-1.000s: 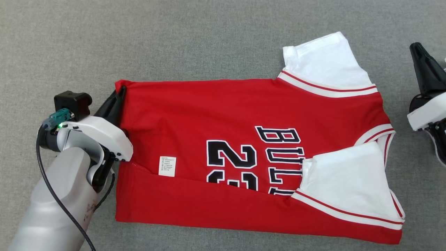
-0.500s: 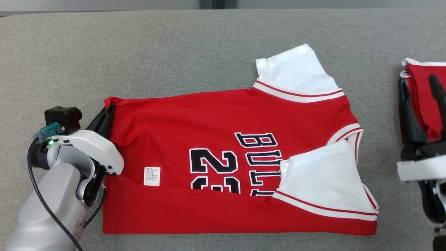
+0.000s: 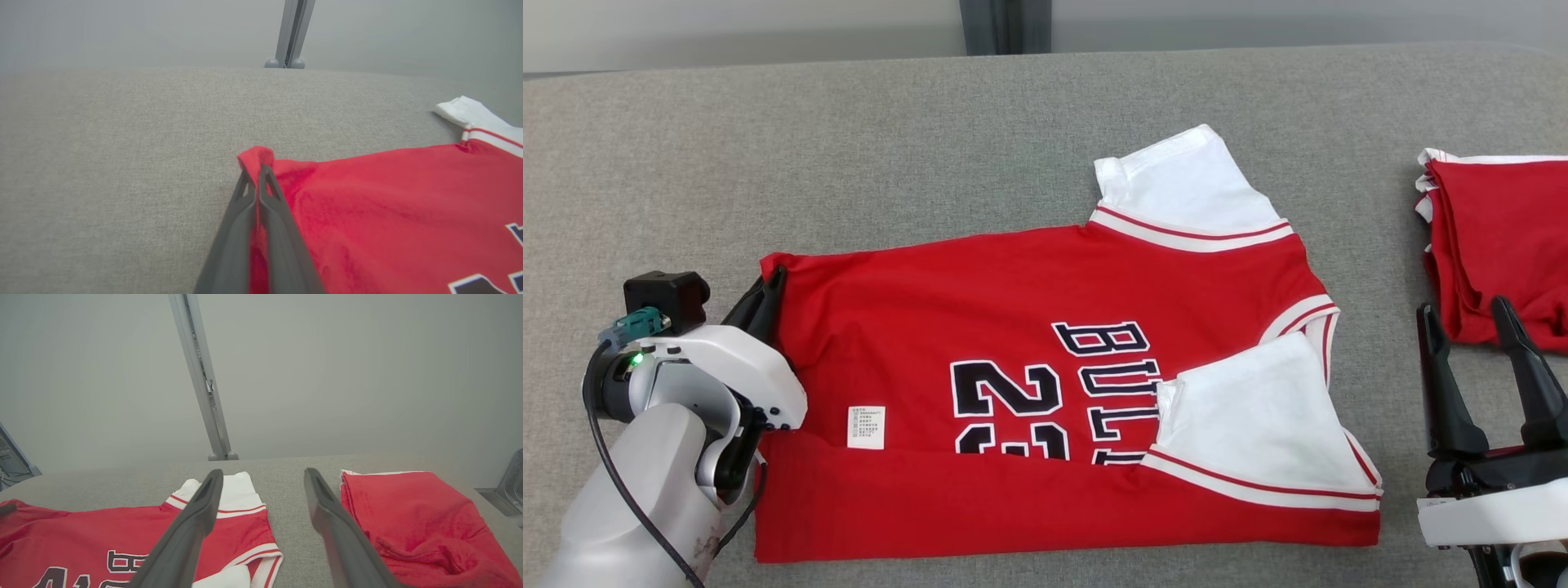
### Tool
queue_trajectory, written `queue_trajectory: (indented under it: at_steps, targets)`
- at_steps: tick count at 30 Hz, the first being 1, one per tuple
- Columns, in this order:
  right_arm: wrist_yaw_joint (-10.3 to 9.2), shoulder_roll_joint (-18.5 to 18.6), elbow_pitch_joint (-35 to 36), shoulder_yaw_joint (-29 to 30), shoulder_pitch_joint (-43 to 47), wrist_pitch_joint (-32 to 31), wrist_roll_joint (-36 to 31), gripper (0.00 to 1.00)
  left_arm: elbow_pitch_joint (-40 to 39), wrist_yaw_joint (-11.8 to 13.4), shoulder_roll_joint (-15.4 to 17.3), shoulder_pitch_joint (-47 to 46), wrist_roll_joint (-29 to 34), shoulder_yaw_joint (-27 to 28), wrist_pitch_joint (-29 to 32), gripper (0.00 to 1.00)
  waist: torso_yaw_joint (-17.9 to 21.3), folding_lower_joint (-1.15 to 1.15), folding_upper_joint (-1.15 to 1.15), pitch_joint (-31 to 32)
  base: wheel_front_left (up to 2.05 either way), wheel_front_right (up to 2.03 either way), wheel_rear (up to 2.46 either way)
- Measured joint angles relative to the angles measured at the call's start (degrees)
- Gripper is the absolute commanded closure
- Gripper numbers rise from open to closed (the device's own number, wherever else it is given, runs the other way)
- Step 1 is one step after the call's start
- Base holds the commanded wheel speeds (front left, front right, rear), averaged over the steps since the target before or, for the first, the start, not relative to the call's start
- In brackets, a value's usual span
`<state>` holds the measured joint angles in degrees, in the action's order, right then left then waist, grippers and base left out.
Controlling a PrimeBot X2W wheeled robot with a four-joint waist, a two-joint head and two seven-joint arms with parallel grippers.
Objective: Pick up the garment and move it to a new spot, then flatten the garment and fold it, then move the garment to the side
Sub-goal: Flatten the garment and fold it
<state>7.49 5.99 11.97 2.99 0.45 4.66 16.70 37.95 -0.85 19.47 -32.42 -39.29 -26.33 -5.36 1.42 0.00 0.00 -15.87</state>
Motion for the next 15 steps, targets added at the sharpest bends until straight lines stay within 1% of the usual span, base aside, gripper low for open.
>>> queue_trajectory:
  at_steps: [9,15]
  targets:
    - [0.00,-1.00,1.70,0.14,0.21,-0.94,-0.12,0.00,-0.58,0.75,0.29,0.24,-0.18,-0.36,0.90,1.00,-0.08,0.00,0.00,-0.39,0.00,0.00,0.00]
    - [0.00,-1.12,1.86,0.04,0.08,-1.24,-0.14,0.00,-1.23,0.77,0.58,0.23,-0.29,-0.49,1.23,1.00,-0.36,0.00,0.00,-0.53,0.00,0.00,0.00]
